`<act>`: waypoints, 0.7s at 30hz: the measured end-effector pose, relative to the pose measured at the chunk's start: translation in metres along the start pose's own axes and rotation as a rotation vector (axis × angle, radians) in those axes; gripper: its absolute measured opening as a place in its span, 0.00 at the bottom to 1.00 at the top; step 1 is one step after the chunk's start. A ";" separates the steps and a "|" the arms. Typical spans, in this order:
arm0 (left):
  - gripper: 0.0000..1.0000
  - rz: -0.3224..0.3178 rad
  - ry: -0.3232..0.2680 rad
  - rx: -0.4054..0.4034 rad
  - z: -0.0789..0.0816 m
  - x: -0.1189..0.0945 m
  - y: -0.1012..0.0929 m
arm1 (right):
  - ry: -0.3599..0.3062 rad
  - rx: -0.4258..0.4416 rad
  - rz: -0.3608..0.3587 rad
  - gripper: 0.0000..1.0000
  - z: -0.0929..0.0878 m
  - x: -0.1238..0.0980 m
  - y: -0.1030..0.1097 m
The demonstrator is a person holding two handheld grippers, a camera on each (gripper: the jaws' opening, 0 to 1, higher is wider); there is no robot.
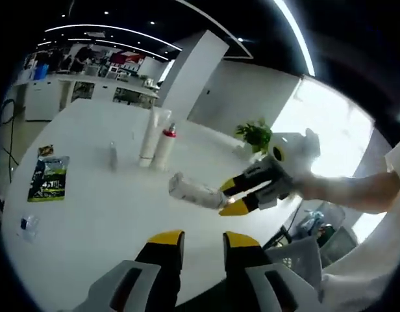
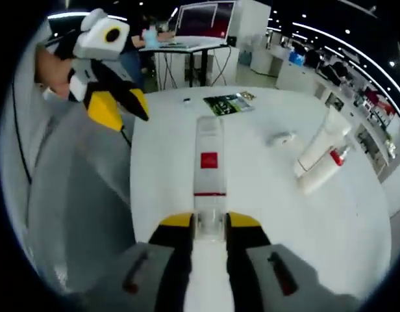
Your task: Arrange the skincare products in the storage area until every visible bottle or jar stands upright without overlapping.
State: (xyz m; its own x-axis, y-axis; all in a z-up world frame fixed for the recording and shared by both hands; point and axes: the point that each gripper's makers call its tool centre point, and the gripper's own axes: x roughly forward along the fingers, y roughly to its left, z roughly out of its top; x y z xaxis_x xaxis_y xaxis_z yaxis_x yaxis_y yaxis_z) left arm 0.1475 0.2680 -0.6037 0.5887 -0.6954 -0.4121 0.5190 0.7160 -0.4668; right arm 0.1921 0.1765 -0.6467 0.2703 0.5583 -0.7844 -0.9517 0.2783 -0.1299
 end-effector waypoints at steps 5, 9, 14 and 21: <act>0.31 -0.003 -0.003 0.014 0.000 -0.003 -0.004 | 0.028 -0.068 -0.020 0.18 0.001 -0.005 0.013; 0.33 -0.026 0.008 0.062 0.002 -0.003 -0.011 | 0.054 -0.111 -0.027 0.18 0.000 -0.006 0.020; 0.39 -0.051 0.005 0.109 0.016 -0.004 -0.014 | 0.066 -0.161 -0.037 0.18 0.001 -0.014 0.020; 0.44 -0.064 0.023 0.153 0.037 -0.001 -0.003 | 0.079 -0.250 -0.038 0.18 0.005 -0.028 0.010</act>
State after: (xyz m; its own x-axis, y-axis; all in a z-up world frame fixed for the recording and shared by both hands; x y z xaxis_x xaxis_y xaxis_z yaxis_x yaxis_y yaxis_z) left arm 0.1683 0.2685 -0.5726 0.5376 -0.7401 -0.4039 0.6444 0.6696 -0.3693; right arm 0.1754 0.1681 -0.6229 0.3040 0.4856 -0.8196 -0.9500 0.0904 -0.2988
